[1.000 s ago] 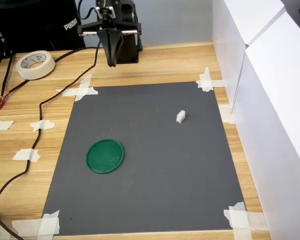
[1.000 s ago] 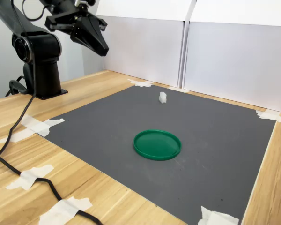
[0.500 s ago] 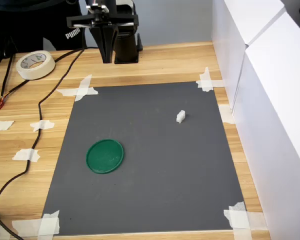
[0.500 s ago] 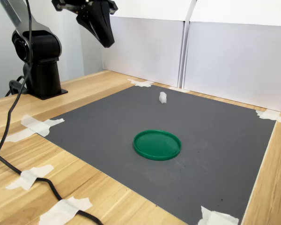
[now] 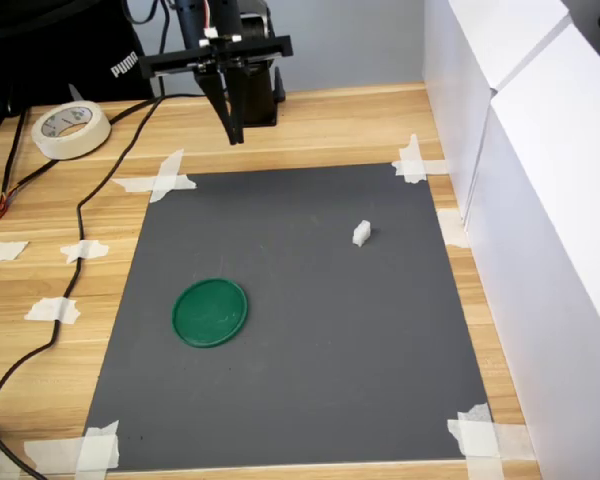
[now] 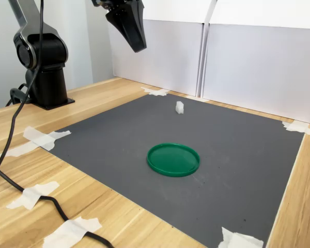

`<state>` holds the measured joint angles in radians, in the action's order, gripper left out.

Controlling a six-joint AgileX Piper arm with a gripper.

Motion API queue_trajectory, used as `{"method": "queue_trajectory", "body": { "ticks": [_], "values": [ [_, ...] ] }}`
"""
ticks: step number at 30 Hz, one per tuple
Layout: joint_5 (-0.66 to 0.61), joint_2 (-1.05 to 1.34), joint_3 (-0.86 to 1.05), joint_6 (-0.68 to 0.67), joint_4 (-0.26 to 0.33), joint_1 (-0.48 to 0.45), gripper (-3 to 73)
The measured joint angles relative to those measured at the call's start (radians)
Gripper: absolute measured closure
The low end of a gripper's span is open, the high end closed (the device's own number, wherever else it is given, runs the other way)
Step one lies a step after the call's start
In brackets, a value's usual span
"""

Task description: Grasp a white terminal and put it on the green lid.

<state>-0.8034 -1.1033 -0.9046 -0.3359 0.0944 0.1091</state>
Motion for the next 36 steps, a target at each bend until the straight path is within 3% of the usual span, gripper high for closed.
{"method": "queue_trajectory", "body": {
  "ticks": [8, 14, 19, 24, 27, 30, 36],
  "values": [
    [-0.112, -0.034, -0.058, -0.128, 0.027, 0.239, 71.1],
    [-0.174, -0.101, -0.092, -0.222, 0.03, 0.318, 67.1],
    [-0.196, -0.148, -0.097, -0.309, 0.037, 0.322, 51.5],
    [-0.169, -0.181, -0.099, -0.32, 0.037, 0.324, 25.5],
    [-0.149, -0.204, -0.109, -0.323, 0.045, 0.324, 14.3],
    [-0.149, -0.242, -0.128, -0.325, 0.054, 0.324, 8.9],
    [-0.148, -0.335, -0.18, -0.305, 0.055, 0.324, 7.6]
  ]
}}
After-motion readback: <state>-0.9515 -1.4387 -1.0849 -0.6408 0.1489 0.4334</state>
